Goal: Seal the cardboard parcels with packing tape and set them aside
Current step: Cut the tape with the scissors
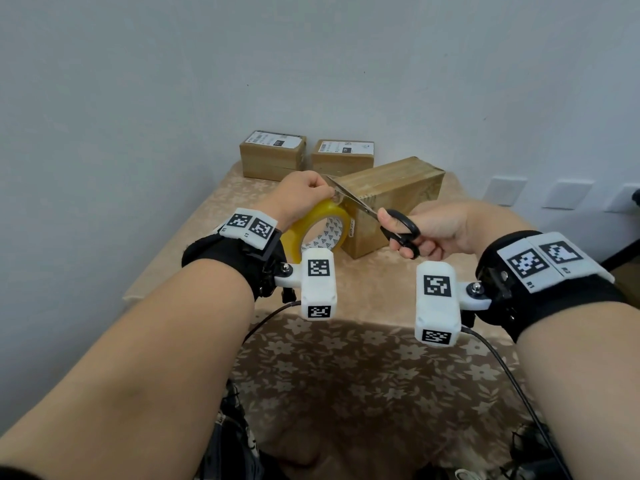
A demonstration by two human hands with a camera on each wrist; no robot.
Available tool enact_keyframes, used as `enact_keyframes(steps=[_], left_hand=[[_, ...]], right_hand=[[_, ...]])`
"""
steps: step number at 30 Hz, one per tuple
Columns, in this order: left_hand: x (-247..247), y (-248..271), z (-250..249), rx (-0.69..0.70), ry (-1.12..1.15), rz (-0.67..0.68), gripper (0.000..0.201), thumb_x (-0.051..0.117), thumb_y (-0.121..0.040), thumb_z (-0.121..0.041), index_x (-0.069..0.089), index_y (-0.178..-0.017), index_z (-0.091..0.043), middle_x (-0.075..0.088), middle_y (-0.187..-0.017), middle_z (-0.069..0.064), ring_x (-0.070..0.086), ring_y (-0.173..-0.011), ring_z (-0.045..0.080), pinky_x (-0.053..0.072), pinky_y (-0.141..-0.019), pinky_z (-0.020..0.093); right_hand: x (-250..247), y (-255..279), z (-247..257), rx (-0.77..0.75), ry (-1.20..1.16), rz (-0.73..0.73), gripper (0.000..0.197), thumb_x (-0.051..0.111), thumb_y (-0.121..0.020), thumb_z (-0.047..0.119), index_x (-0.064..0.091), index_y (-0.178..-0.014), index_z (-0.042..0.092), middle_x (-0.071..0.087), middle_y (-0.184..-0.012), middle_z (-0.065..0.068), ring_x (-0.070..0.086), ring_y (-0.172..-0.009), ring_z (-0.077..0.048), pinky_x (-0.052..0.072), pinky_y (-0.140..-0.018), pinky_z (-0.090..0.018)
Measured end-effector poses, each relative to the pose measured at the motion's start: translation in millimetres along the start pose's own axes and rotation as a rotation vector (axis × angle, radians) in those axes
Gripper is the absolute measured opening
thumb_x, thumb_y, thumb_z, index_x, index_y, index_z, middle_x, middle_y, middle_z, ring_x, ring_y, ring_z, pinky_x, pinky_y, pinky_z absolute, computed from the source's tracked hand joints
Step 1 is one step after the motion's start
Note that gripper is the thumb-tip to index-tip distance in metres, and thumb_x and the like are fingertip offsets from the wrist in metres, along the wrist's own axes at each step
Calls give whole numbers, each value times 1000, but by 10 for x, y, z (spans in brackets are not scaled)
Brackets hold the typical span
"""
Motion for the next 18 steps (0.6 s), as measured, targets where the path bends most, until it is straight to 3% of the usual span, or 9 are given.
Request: enact_keyframes(steps=[8,11,14,18], left_hand=[[-8,11,23,-56,60,-13,16,60,-91,-25,63,-90,-9,61,-80,-1,54,-69,12,42,-51,16],[-2,20,20,-73,68,-16,13,57,-92,-23,60,-86,-12,59,-77,-3,51,-62,10,38,-41,10],[9,20,22,-83,107,-22,16,60,-91,-23,57,-77,-16,61,-79,0,52,-64,13,40,-45,13],[44,51,15,-104,139,-1,20,64,-89,-25,54,-73,-17,62,-76,-2,52,-56,8,37,-39,10]], right_hand=[[58,-56,8,-65,-61,-34,69,56,-49,78,55,-74,14,49,-53,3,23,-39,-6,17,-40,-17],[83,-82,-25,-90,-99,-41,65,56,-53,76,53,-70,13,48,-51,3,22,-39,-6,16,-42,-18],[77,-110,-67,-119,-133,-65,63,57,-56,74,51,-66,13,45,-48,1,20,-37,-6,15,-41,-18],[56,-141,-139,-132,-137,-84,61,55,-62,72,49,-61,12,43,-43,1,19,-34,-8,14,-41,-19]])
Point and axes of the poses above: each hand's wrist, its own y-axis away from the middle knuckle, its own x-axis out of the palm, z = x × y, the point moved 1 cm from there along -y, towards the middle knuckle
